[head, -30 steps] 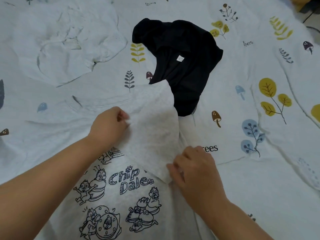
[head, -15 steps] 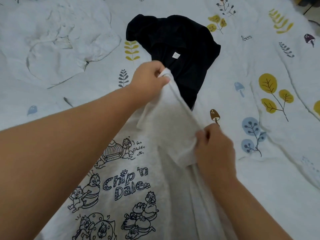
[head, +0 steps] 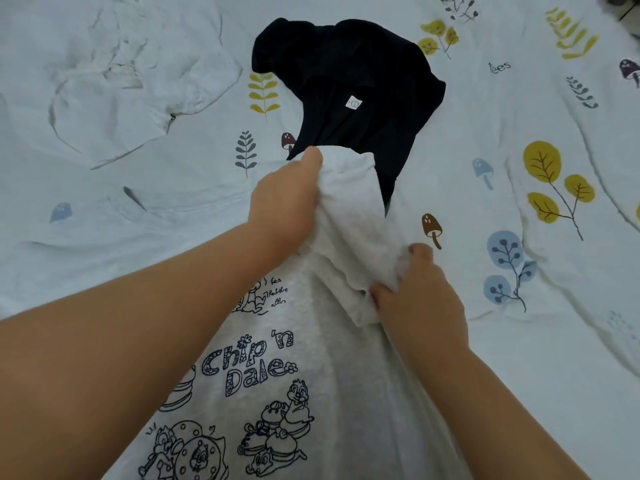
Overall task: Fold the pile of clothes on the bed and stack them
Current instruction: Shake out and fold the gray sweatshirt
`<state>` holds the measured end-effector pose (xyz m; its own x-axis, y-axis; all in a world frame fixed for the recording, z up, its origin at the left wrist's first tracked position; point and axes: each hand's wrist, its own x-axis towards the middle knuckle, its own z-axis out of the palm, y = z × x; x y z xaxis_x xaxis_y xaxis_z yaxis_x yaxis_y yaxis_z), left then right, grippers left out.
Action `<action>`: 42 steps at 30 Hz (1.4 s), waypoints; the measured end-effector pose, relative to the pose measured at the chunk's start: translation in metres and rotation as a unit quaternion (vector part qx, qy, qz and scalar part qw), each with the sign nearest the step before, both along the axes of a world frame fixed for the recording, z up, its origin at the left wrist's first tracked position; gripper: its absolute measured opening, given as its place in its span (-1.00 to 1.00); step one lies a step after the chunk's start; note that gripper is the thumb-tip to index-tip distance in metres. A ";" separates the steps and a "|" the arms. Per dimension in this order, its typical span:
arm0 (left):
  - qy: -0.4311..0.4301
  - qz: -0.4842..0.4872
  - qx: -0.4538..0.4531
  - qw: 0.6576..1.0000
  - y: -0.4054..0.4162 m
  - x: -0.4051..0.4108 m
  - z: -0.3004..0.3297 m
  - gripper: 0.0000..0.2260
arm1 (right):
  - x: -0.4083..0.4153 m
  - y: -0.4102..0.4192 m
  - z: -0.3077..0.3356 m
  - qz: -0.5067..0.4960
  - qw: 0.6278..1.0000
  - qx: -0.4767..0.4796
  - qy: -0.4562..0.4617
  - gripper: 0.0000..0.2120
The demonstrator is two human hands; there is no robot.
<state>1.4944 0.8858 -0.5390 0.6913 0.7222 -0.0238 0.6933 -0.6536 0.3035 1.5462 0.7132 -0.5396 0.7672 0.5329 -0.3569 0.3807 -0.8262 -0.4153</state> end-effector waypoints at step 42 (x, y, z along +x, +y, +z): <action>0.004 0.263 0.046 0.964 0.052 -0.325 0.040 -0.89 | -0.203 0.139 0.039 0.444 0.896 -0.010 -0.011 -0.72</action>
<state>1.1695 0.9380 -0.4989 0.2291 0.9719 0.0534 0.9382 -0.2351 0.2540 1.3432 0.8522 -0.5007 0.0503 0.9303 -0.3633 0.8999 -0.2000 -0.3876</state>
